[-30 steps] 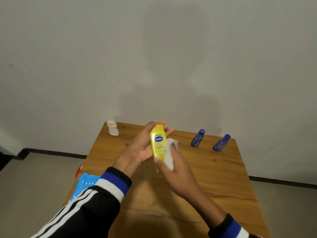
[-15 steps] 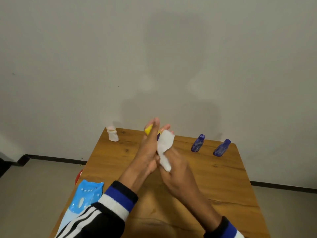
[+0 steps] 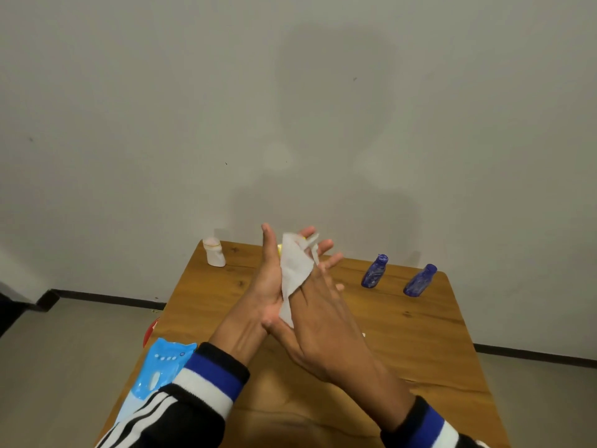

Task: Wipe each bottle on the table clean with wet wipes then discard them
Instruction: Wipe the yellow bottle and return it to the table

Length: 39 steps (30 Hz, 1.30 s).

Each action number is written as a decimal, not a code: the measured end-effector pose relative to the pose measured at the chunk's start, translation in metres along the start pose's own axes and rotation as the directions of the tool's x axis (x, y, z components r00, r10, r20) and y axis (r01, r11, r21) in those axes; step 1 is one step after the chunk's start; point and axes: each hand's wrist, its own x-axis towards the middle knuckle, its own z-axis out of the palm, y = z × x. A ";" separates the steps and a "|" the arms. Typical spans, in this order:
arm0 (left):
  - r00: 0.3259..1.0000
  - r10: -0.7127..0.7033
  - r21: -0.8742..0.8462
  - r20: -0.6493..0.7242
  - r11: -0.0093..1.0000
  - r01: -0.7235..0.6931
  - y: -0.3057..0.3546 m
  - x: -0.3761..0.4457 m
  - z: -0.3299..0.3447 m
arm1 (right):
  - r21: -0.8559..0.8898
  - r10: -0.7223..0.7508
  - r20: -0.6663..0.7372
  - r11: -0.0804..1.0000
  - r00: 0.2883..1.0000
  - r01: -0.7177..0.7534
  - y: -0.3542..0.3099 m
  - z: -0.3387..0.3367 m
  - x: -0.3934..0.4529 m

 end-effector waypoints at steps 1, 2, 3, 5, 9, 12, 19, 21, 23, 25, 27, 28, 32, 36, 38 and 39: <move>0.997 0.046 -0.003 -0.067 0.999 -0.046 0.006 0.002 -0.003 | -0.002 -0.010 0.028 1.000 1.000 0.010 0.000 0.006 -0.009; 0.987 0.096 -0.006 -0.125 0.995 -0.097 0.011 0.003 -0.007 | -0.001 -0.011 0.063 1.000 0.998 0.011 -0.001 0.013 -0.018; 0.975 0.140 -0.004 -0.174 0.990 -0.143 0.016 0.004 -0.011 | 0.006 -0.002 0.101 1.000 0.995 0.002 -0.001 0.020 -0.027; 0.962 0.169 -0.003 -0.216 0.985 -0.173 0.017 0.004 -0.017 | 0.018 0.042 0.116 0.999 0.992 -0.044 0.002 0.028 -0.032; 0.953 0.116 -0.006 -0.278 0.992 -0.123 0.003 0.007 -0.010 | 0.075 0.131 0.030 0.988 0.991 -0.133 0.016 0.021 0.001; 0.933 0.165 0.091 -0.319 0.985 -0.144 0.005 0.011 -0.006 | 0.058 0.134 0.027 0.989 0.991 -0.135 0.018 0.023 0.012; 0.939 0.105 0.111 -0.328 0.991 -0.072 0.009 -0.007 -0.013 | 0.177 0.027 0.014 0.984 1.000 -0.029 0.007 0.039 -0.015; 0.948 0.053 0.155 -0.315 0.988 -0.004 -0.011 -0.023 -0.011 | 0.291 0.025 0.035 0.956 0.999 -0.034 0.002 0.036 0.001; 0.938 0.022 0.197 -0.346 0.979 0.050 -0.028 -0.038 -0.019 | 0.346 0.057 0.068 0.935 0.996 -0.077 -0.003 0.034 0.016; 0.934 0.039 0.205 -0.355 0.978 0.037 -0.028 -0.040 -0.016 | 0.311 0.030 0.053 0.949 0.998 -0.045 -0.003 0.033 0.020; 0.947 0.079 0.154 -0.312 0.988 -0.032 -0.011 -0.027 -0.011 | 0.230 -0.044 0.007 0.972 0.999 0.041 0.001 0.036 0.012; 0.937 0.085 0.088 -0.338 0.994 -0.058 0.000 -0.021 -0.009 | 0.193 -0.062 0.002 0.979 0.998 0.061 0.003 0.039 0.005; 0.893 0.197 0.081 -0.404 0.980 -0.179 0.018 -0.017 -0.023 | 0.164 -0.016 0.081 0.986 0.997 0.002 0.004 0.051 -0.011; 0.959 0.029 0.103 -0.281 0.995 0.000 -0.001 -0.023 -0.022 | 0.195 0.000 0.064 0.981 0.998 -0.012 0.002 0.037 0.010; 0.977 -0.010 0.165 -0.211 0.985 0.046 -0.005 -0.022 -0.021 | 0.184 -0.018 0.051 0.983 0.999 0.009 0.004 0.029 0.017; 0.981 -0.005 0.143 -0.196 0.989 0.034 -0.003 -0.021 -0.022 | 0.151 -0.040 0.050 0.988 0.998 0.032 0.004 0.027 0.016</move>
